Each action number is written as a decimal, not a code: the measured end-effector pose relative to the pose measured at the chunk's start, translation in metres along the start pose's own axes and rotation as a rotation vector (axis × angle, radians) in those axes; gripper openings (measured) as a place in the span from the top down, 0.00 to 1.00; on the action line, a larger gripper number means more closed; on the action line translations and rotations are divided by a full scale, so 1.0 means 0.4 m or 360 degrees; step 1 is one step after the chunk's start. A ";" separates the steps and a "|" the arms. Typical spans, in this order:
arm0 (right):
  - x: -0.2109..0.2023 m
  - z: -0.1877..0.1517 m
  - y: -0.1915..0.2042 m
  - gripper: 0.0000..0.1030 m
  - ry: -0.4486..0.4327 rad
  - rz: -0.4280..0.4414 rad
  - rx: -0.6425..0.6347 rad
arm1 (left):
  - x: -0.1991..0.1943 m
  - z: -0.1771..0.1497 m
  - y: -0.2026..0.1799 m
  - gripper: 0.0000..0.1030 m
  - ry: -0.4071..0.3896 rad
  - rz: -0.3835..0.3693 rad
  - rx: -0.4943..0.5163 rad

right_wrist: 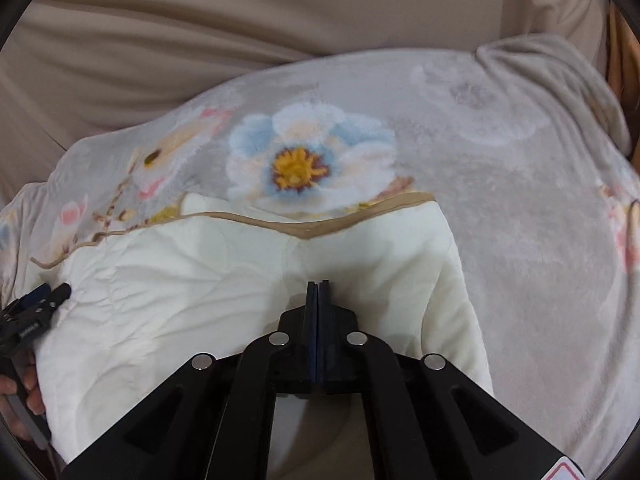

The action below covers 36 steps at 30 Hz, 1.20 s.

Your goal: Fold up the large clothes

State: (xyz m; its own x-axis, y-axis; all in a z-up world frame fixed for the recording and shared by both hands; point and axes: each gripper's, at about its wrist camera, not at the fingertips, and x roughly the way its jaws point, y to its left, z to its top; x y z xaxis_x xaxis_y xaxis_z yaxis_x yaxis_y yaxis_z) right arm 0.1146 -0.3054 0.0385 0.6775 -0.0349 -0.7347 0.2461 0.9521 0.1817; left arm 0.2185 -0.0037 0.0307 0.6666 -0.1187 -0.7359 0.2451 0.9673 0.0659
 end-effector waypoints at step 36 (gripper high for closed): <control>0.010 -0.209 0.411 0.89 0.0200 0.0288 -0.0594 | -0.198 -0.280 0.295 0.07 0.0150 -0.0250 -0.0765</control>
State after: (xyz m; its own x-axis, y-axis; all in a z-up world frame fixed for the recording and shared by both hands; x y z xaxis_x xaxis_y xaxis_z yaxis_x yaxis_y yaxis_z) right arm 0.1000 -0.1237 0.0107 0.5916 0.1579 -0.7906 -0.1519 0.9849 0.0831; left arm 0.1157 0.1449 0.0215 0.5759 -0.2716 -0.7711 -0.0288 0.9359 -0.3512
